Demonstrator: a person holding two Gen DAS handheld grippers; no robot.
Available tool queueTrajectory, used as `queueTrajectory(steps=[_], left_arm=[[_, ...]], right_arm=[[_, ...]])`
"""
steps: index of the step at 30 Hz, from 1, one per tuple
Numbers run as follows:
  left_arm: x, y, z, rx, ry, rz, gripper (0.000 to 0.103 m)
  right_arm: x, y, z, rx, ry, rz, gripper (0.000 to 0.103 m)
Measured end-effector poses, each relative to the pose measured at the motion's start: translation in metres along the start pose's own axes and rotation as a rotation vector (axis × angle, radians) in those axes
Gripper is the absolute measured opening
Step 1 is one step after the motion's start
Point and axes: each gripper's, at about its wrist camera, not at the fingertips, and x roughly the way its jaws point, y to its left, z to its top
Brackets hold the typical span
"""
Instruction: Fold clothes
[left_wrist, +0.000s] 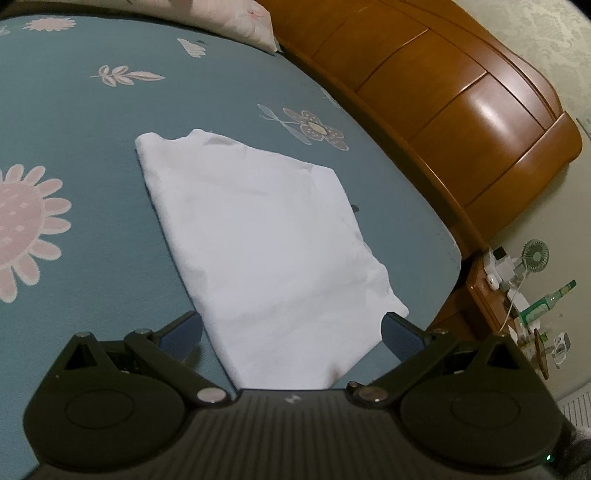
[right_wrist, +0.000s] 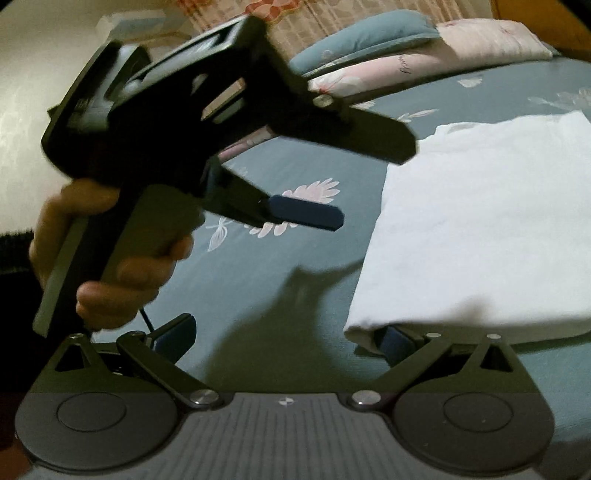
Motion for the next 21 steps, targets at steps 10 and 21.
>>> queueTrajectory(steps=[10, 21], left_arm=[[-0.012, 0.002, -0.002, 0.003, -0.016, 0.003, 0.102], [0.003, -0.014, 0.0, 0.009, -0.022, -0.047, 0.102]], right_arm=[[-0.011, -0.003, -0.001, -0.049, 0.07, 0.08, 0.103], [-0.065, -0.081, 0.02, 0.098, -0.144, -0.235, 0.103]])
